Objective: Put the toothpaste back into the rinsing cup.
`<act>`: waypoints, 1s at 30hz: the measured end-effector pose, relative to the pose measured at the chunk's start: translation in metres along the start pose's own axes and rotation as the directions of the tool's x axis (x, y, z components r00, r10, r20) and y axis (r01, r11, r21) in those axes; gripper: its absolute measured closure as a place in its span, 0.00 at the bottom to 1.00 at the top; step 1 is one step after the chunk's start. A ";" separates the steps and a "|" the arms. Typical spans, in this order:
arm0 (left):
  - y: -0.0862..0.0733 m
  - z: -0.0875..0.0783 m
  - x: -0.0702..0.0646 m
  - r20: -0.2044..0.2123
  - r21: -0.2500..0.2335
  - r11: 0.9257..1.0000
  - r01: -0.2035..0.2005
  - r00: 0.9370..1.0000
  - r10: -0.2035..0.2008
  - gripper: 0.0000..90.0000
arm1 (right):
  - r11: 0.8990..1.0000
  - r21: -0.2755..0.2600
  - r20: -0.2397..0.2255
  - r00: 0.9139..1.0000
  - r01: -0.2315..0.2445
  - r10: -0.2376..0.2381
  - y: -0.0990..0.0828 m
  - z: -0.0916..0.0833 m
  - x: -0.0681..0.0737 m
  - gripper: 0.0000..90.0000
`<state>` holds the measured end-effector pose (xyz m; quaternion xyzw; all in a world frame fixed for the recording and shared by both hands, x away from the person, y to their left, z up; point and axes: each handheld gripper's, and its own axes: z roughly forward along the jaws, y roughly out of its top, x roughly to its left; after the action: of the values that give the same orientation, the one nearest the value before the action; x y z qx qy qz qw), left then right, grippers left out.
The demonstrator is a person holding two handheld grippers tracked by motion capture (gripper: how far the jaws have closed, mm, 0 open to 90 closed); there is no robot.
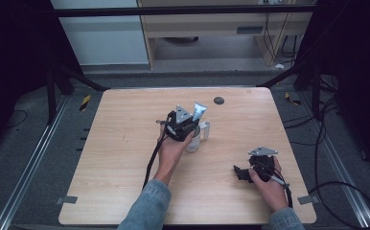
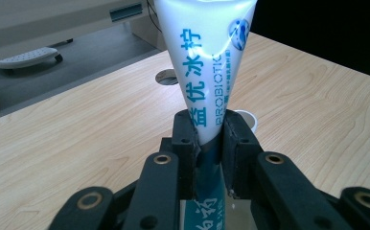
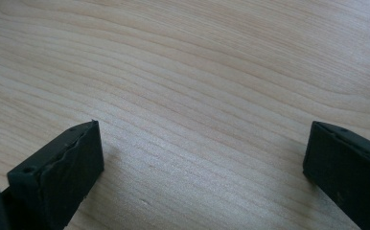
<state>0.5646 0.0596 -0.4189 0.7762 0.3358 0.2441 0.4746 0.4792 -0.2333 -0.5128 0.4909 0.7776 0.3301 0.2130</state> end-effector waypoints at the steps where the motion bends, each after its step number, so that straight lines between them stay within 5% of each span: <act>1: 0.000 0.000 0.000 0.000 0.000 1.000 0.000 1.000 0.000 0.86 | 1.000 0.000 0.000 1.000 0.000 0.000 0.000 0.000 0.000 0.00; 30: 0.001 -0.001 -0.002 -0.019 0.031 0.999 -0.025 0.999 0.026 0.78 | 1.000 0.000 0.000 1.000 0.000 0.000 0.000 0.000 0.000 0.00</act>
<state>0.5632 0.0582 -0.4177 0.7852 0.3341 0.2526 0.4560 0.4791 -0.2333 -0.5128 0.4908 0.7776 0.3303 0.2129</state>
